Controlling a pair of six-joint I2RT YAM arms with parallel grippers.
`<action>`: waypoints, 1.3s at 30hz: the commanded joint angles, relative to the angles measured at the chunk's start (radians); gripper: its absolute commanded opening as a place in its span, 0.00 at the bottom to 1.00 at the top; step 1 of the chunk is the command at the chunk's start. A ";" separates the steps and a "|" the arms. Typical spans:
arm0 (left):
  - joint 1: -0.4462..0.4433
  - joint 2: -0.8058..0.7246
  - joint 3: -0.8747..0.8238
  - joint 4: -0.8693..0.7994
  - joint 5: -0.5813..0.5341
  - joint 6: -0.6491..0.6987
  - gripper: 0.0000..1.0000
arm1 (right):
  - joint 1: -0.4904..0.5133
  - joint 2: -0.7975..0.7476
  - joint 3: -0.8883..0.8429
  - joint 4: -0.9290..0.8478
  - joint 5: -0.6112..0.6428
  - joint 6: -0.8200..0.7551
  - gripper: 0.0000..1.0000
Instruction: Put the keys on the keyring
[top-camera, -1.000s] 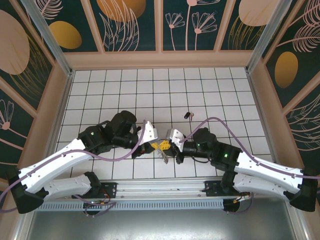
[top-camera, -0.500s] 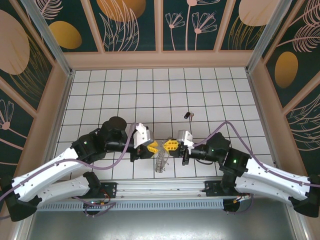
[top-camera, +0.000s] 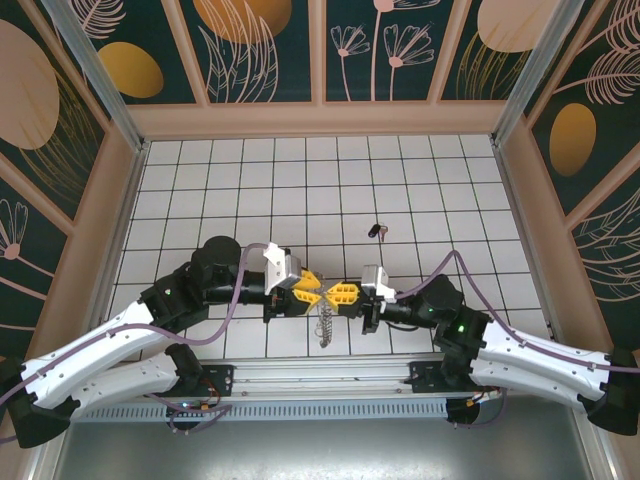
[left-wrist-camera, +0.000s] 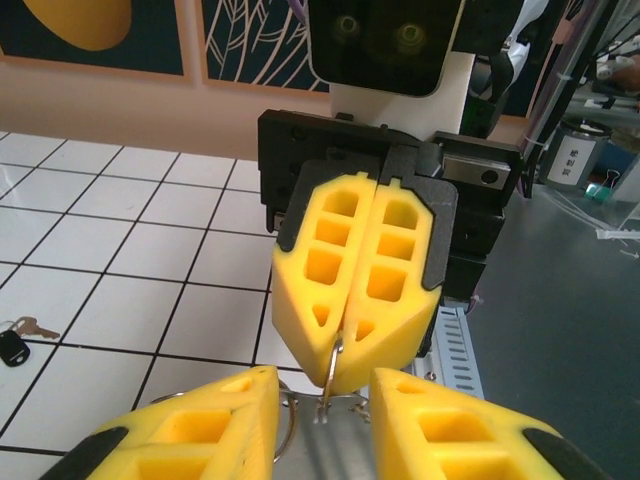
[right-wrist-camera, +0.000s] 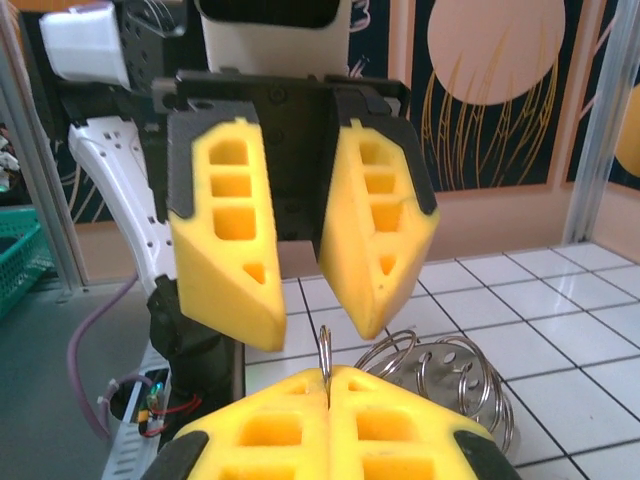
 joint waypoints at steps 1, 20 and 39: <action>-0.005 -0.002 -0.010 0.049 0.027 -0.012 0.28 | 0.003 -0.026 -0.019 0.153 -0.026 0.027 0.00; -0.005 0.014 -0.006 0.078 0.070 -0.017 0.16 | 0.001 0.003 -0.060 0.284 -0.040 0.058 0.00; -0.005 0.006 -0.006 0.116 0.102 -0.031 0.00 | -0.003 0.028 -0.077 0.344 -0.035 0.065 0.00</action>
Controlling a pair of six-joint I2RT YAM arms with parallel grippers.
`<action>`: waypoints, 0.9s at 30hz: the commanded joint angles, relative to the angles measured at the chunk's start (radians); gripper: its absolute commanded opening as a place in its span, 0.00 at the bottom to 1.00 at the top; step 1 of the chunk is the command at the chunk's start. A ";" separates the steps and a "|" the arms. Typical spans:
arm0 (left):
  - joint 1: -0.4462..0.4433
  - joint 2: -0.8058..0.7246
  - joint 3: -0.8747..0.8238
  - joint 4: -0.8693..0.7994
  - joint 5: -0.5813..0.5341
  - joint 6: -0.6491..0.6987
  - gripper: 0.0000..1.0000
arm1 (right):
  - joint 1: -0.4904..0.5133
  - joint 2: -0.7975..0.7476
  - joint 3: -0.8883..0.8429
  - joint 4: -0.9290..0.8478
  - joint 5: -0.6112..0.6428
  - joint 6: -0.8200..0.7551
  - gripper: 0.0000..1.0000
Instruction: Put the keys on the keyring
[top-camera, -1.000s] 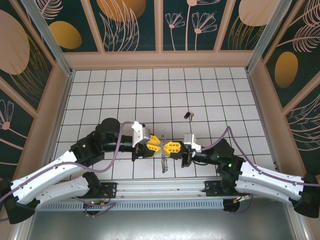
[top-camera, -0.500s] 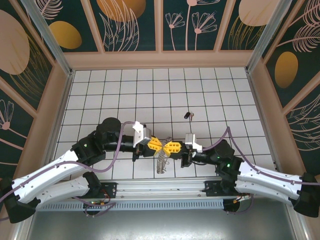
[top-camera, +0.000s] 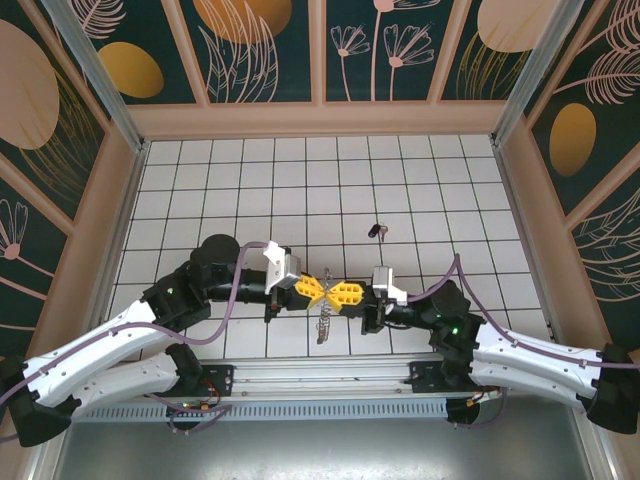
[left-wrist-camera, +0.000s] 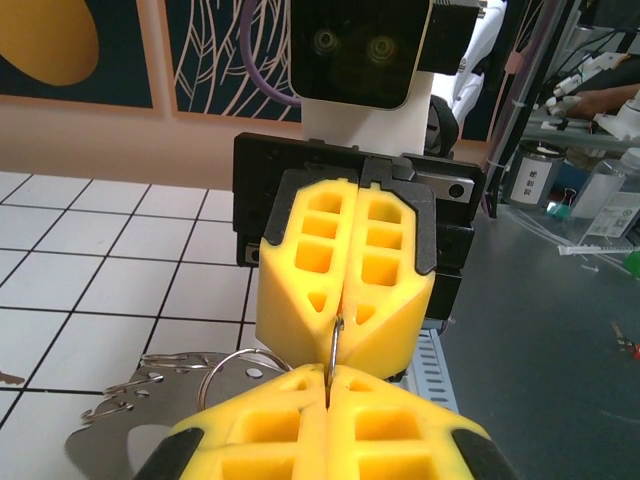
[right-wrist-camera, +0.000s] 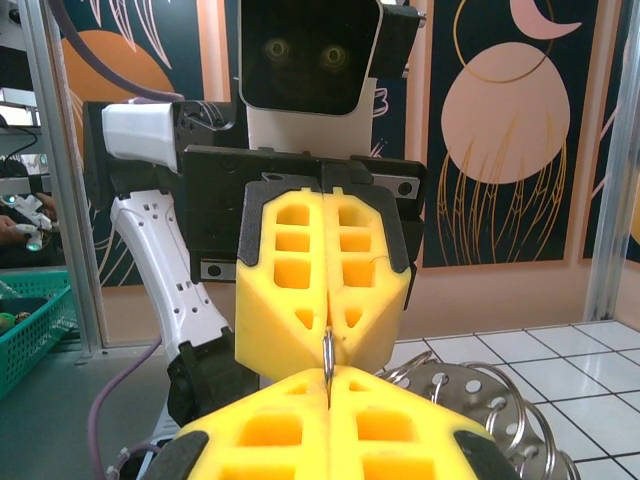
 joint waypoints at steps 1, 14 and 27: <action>-0.005 -0.008 -0.002 0.036 0.019 -0.004 0.00 | -0.003 -0.003 -0.004 0.060 0.004 0.012 0.00; -0.005 0.044 0.123 -0.284 -0.232 0.179 0.00 | -0.002 -0.063 0.109 -0.386 0.171 -0.060 0.17; -0.006 0.074 0.151 -0.320 -0.217 0.197 0.00 | -0.004 0.003 0.165 -0.469 0.155 -0.105 0.21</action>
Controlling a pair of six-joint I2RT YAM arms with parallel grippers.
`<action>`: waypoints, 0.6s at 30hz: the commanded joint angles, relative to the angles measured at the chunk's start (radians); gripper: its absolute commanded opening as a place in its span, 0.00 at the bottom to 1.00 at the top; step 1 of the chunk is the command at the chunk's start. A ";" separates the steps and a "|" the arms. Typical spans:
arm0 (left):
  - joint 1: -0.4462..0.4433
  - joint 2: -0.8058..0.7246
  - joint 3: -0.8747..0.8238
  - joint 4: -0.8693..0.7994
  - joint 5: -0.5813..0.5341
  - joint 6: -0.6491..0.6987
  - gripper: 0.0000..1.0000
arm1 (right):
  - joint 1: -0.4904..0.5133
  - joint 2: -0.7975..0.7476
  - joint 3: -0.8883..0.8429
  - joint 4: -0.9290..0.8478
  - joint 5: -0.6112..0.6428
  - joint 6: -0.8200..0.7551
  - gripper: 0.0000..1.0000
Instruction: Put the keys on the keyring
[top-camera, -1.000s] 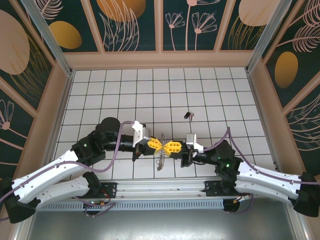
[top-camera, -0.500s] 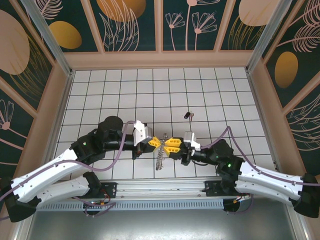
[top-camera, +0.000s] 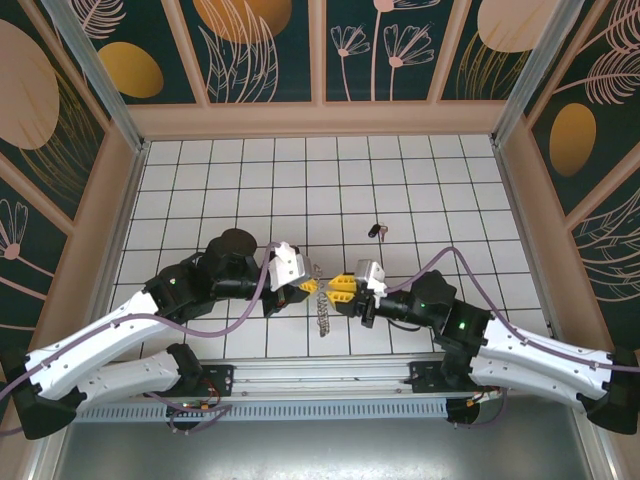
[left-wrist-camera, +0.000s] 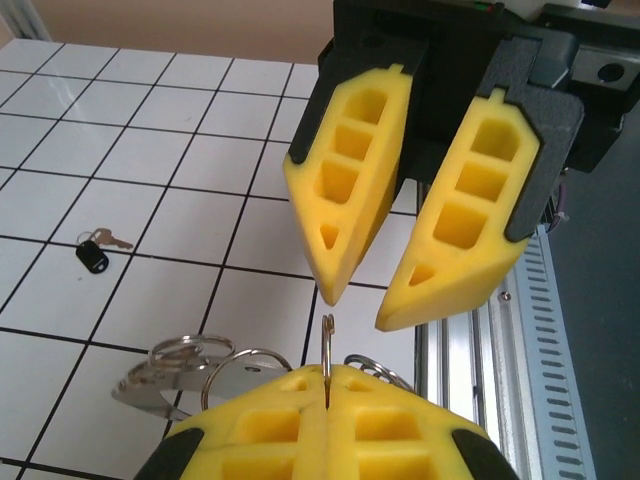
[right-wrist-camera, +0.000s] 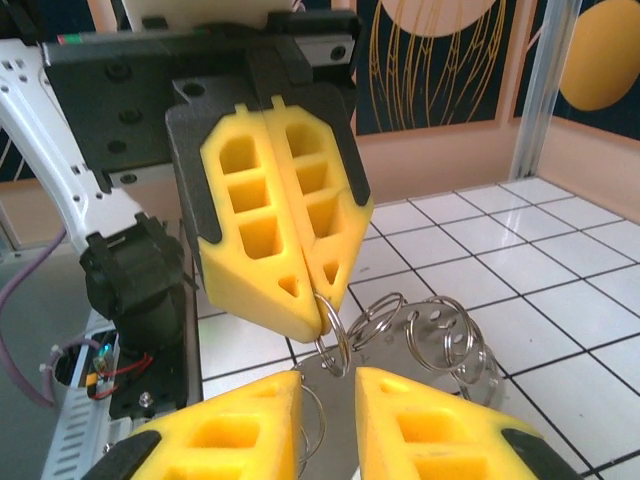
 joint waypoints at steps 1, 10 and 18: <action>-0.003 0.001 0.039 0.003 0.015 0.020 0.00 | -0.002 0.006 0.034 0.000 0.011 -0.017 0.21; -0.002 0.027 0.035 0.005 0.051 0.020 0.00 | -0.004 0.039 0.036 0.034 0.003 -0.022 0.20; -0.004 0.038 0.031 0.005 0.071 0.023 0.00 | -0.010 0.039 0.020 0.072 -0.007 -0.007 0.15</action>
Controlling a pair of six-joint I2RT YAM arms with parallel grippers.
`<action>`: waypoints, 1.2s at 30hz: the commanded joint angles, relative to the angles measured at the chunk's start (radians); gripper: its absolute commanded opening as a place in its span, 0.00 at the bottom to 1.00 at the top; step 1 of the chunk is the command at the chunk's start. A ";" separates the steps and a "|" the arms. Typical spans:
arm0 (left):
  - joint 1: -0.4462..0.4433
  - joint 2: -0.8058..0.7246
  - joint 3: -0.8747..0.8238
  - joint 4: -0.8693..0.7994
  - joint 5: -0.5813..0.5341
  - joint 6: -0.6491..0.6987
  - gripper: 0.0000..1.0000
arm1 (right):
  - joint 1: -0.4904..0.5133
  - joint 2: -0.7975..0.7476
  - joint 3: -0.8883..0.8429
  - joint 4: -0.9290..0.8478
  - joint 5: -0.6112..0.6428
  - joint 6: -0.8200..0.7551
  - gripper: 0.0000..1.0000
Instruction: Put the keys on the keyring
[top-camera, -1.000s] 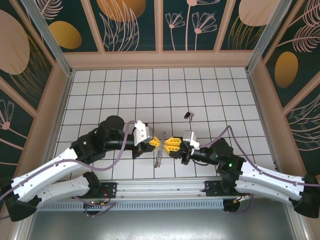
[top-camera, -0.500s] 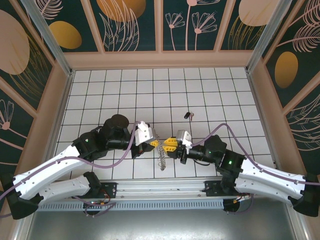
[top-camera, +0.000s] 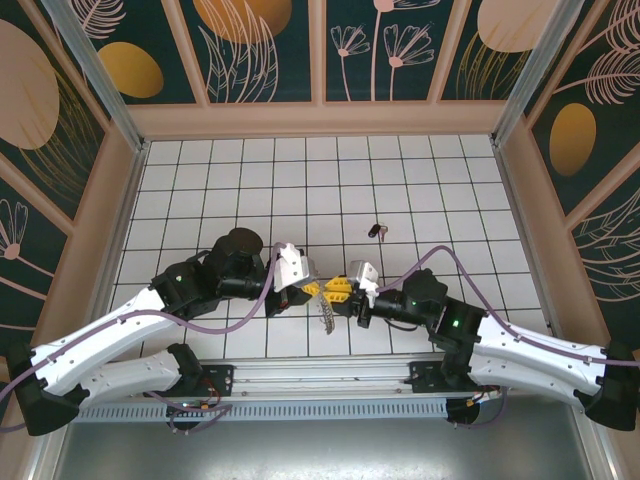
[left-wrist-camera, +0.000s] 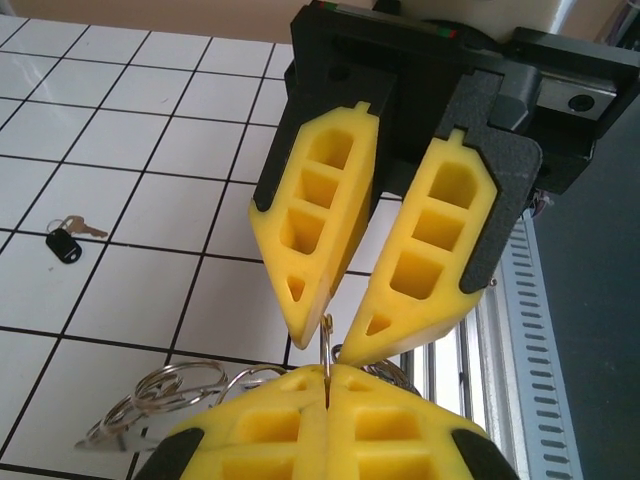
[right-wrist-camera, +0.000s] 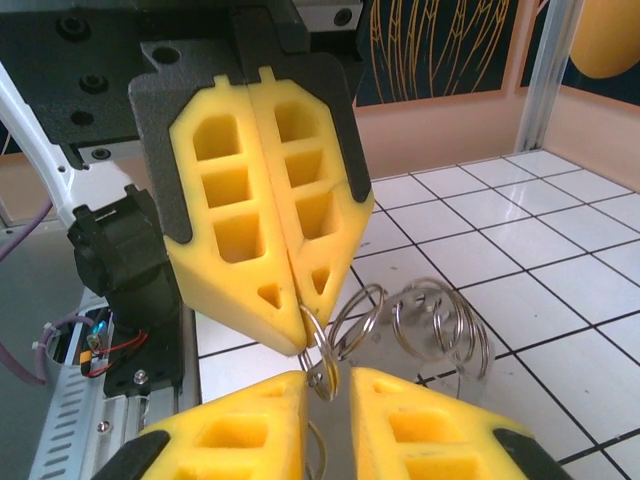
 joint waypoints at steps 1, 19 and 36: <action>-0.005 0.009 0.028 0.013 0.032 0.019 0.00 | -0.009 -0.010 0.016 0.067 -0.007 -0.002 0.12; -0.004 -0.083 -0.084 0.250 0.152 -0.110 0.13 | -0.027 -0.070 -0.090 0.275 -0.088 0.046 0.00; -0.005 -0.080 -0.105 0.285 0.169 -0.131 0.24 | -0.030 -0.079 -0.138 0.411 -0.122 0.075 0.00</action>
